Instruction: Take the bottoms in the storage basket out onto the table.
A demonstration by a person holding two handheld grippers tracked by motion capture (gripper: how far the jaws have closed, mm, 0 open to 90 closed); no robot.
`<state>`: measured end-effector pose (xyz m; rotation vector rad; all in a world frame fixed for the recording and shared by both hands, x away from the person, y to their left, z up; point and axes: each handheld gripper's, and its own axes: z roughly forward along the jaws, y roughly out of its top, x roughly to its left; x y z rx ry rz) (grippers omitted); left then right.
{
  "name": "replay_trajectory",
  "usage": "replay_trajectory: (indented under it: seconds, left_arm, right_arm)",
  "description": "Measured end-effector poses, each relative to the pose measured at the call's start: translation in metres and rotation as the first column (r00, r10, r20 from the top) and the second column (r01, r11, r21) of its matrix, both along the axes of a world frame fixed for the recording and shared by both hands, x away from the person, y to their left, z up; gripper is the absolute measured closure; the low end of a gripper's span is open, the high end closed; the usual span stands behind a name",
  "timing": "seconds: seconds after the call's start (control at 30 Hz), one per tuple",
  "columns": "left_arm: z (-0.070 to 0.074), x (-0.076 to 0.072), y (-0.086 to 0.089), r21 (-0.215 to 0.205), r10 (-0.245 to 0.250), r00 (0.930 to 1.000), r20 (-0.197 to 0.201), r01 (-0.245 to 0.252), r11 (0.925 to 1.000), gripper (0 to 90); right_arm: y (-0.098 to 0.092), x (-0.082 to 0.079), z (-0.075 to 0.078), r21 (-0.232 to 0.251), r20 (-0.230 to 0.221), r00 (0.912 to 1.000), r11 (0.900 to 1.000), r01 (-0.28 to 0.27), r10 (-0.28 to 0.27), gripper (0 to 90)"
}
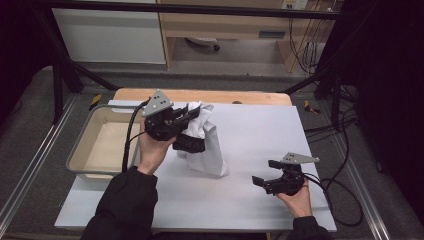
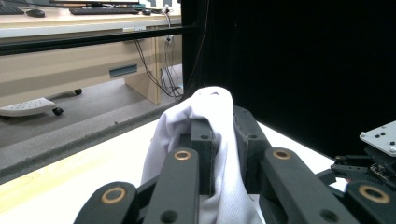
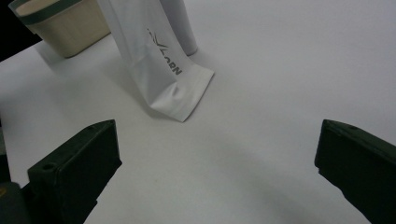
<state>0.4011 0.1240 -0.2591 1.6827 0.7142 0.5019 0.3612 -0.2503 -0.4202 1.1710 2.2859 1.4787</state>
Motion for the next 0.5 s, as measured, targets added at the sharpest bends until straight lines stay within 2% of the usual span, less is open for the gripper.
replay_trajectory:
  seconds: [0.5]
  left_arm:
    - [-0.021, 0.004, -0.007, 0.032, -0.01, 0.9995, -0.031, 0.011, 0.9994, 79.9]
  right_arm:
    - [0.0, 0.0, 0.0, 0.0, -0.001, 1.0, 1.0, 0.002, -0.002, 0.7]
